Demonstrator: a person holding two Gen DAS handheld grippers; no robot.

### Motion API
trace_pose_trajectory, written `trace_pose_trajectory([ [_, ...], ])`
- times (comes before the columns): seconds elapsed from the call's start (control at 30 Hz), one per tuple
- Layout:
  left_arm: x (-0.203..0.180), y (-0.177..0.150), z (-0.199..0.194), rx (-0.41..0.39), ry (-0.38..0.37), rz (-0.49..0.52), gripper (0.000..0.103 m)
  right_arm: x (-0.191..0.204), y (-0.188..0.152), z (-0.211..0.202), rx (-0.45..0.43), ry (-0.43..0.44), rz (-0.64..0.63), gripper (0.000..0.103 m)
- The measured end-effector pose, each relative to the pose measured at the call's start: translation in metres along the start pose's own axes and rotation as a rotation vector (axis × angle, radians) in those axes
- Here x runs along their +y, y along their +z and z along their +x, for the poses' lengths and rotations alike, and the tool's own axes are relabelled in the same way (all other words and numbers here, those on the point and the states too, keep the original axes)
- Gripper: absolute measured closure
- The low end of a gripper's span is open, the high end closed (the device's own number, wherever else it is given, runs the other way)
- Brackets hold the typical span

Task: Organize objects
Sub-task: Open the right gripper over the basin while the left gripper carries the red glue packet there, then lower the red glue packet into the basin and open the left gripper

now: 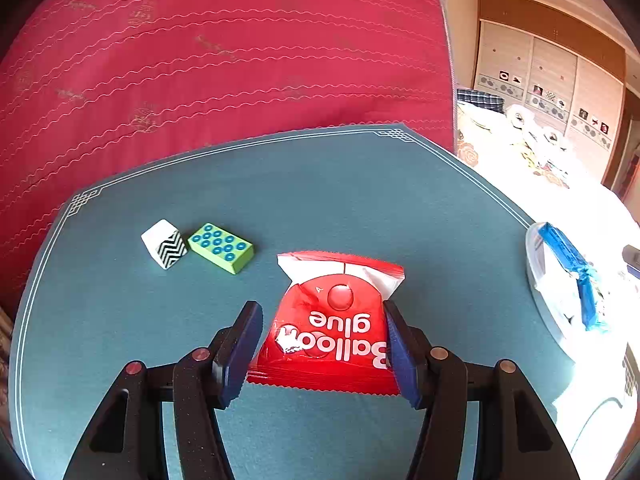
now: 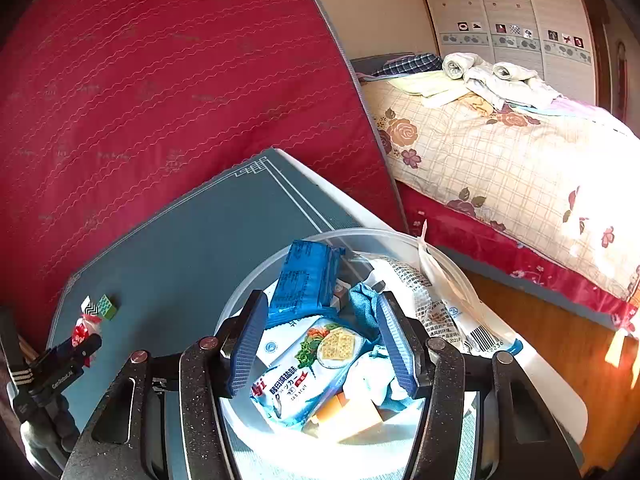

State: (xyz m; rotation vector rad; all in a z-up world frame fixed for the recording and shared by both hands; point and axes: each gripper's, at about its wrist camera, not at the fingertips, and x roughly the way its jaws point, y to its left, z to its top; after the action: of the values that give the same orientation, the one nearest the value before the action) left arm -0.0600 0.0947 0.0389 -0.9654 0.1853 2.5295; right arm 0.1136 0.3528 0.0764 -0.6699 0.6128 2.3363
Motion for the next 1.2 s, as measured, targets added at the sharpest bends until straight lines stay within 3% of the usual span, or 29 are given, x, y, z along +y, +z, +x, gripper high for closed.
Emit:
trace_pose_trajectory([
  [0.4, -0.095, 0.009, 0.000, 0.002, -0.153, 0.125, 0.040, -0.023, -0.008, -0.017, -0.081, -0.048, -0.063, 0.043],
  [0.7, -0.140, 0.012, 0.017, 0.037, -0.194, 0.164, 0.040, -0.046, -0.009, -0.023, -0.112, -0.059, -0.029, 0.042],
  [1.2, -0.208, 0.013, 0.037, 0.077, -0.257, 0.237, 0.039, -0.054, -0.009, -0.019, -0.121, -0.056, -0.020, 0.042],
])
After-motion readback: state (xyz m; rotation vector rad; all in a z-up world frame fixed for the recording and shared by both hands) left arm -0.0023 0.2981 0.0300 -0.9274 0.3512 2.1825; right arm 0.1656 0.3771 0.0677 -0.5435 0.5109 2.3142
